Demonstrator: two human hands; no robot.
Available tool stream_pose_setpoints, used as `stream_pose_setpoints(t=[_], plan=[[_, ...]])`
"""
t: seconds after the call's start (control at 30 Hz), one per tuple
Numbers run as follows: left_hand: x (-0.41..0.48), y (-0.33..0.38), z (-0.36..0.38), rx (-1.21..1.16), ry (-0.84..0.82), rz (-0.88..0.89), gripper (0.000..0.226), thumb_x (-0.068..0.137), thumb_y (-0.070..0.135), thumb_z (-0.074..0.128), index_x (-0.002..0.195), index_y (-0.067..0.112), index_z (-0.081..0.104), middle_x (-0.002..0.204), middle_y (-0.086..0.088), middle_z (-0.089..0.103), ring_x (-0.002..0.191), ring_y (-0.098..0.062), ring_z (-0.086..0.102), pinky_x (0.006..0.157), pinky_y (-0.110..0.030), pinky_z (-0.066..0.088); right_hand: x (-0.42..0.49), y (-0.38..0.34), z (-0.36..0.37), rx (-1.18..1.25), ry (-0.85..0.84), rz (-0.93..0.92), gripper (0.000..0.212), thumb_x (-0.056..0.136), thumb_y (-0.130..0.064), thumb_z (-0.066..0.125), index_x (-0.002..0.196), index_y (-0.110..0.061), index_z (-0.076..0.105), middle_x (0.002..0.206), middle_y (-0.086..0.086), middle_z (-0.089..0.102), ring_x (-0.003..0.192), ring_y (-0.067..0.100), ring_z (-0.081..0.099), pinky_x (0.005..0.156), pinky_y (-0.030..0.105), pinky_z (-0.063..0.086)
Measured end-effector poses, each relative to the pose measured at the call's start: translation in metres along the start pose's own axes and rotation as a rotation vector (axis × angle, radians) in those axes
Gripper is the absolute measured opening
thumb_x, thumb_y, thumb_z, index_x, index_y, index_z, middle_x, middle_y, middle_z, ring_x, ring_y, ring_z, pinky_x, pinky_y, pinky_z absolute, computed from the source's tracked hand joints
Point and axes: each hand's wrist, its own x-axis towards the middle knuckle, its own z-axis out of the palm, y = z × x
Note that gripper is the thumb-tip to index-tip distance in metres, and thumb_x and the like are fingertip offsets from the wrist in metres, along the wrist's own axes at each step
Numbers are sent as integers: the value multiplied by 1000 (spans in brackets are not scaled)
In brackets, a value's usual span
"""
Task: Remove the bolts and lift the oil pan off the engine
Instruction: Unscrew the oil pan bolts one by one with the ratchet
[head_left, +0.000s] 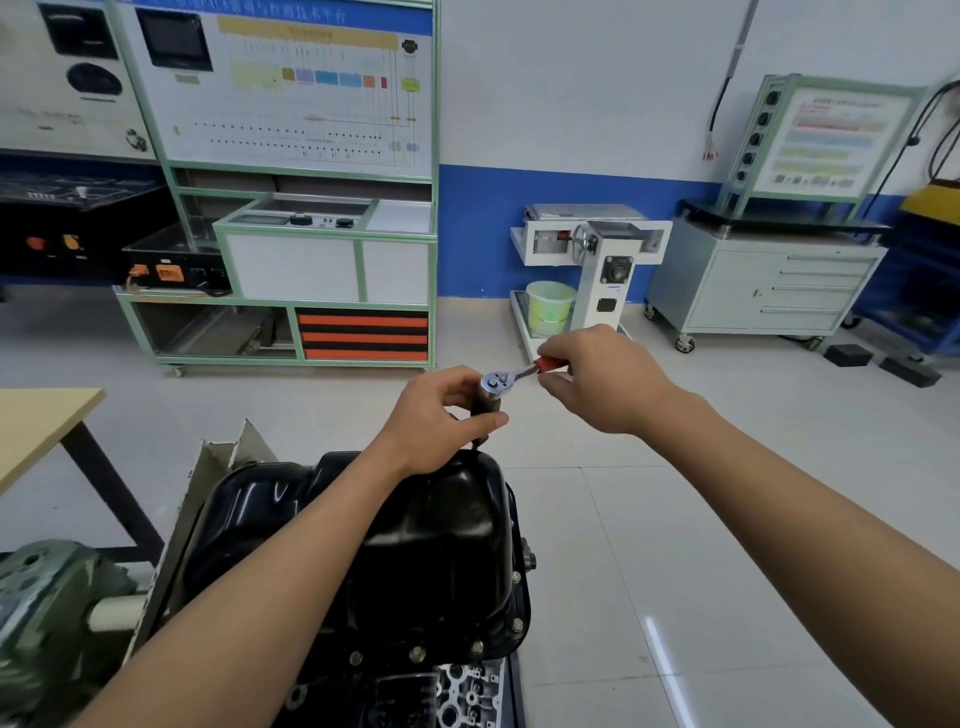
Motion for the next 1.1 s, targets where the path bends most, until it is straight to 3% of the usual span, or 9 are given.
stream_pose_setpoints(t=[0.23, 0.47, 0.57, 0.63, 0.77, 0.83, 0.93, 1.03, 1.1], plan=[[0, -4, 2, -59, 56, -63, 34, 76, 8, 89, 89, 6, 57, 85, -7, 76, 75, -20, 73, 67, -27, 58, -17, -6, -25, 118, -224, -2, 15, 84, -37, 77, 80, -22, 79, 77, -6, 73, 74, 16, 67, 70, 34, 57], [0, -2, 1, -52, 44, -38, 39, 73, 12, 87, 79, 22, 49, 83, -6, 76, 77, -24, 76, 68, -44, 61, -35, -32, -16, 156, -320, -78, 48, 82, -55, 71, 61, -12, 69, 59, 11, 62, 47, 12, 44, 48, 27, 37], [-1, 0, 2, -65, 41, -41, 43, 64, 30, 84, 79, 14, 47, 78, -3, 74, 72, -21, 73, 62, -37, 60, -39, -45, -8, 207, -297, -110, 54, 84, -52, 71, 50, -13, 56, 47, 5, 49, 46, 12, 43, 47, 28, 34], [-1, 0, 2, -65, 33, -29, 40, 67, 24, 82, 80, 11, 46, 76, 0, 74, 68, -15, 70, 60, -30, 56, -38, -49, -4, 216, -272, -116, 56, 83, -52, 70, 48, -14, 51, 44, 0, 43, 46, 12, 43, 48, 29, 33], [-2, 0, 0, -58, 36, -17, 36, 65, 32, 82, 80, 14, 55, 78, -5, 74, 70, -29, 71, 61, -40, 60, -32, -39, -6, 268, -303, -116, 45, 81, -51, 75, 58, -14, 66, 53, 7, 55, 45, 13, 40, 45, 24, 33], [-1, 0, 0, -37, 11, 5, 26, 70, 30, 82, 82, 17, 63, 82, -10, 74, 75, -36, 71, 67, -48, 61, -27, -31, -12, 299, -340, -110, 31, 78, -49, 79, 74, -19, 77, 65, 4, 67, 52, 11, 51, 50, 22, 41], [0, -2, -1, 11, -30, 23, 11, 82, 18, 81, 87, 17, 71, 81, -5, 73, 72, -31, 71, 70, -49, 61, -21, -23, -18, 314, -402, -110, 21, 78, -42, 83, 88, -23, 80, 81, -2, 74, 70, 15, 64, 66, 34, 53], [0, 0, -1, 25, -38, 15, 9, 83, 19, 78, 85, 26, 73, 77, 2, 71, 70, -27, 69, 72, -46, 61, -13, -16, -23, 298, -430, -65, 18, 79, -33, 84, 93, -23, 80, 79, -11, 74, 55, 5, 60, 56, 25, 50], [0, 1, -1, 36, -38, 19, 15, 83, 18, 76, 83, 33, 73, 74, 4, 69, 67, -22, 66, 73, -43, 59, -9, -14, -26, 234, -414, -52, 19, 81, -31, 82, 99, -26, 80, 84, -14, 74, 68, 5, 65, 67, 27, 55]])
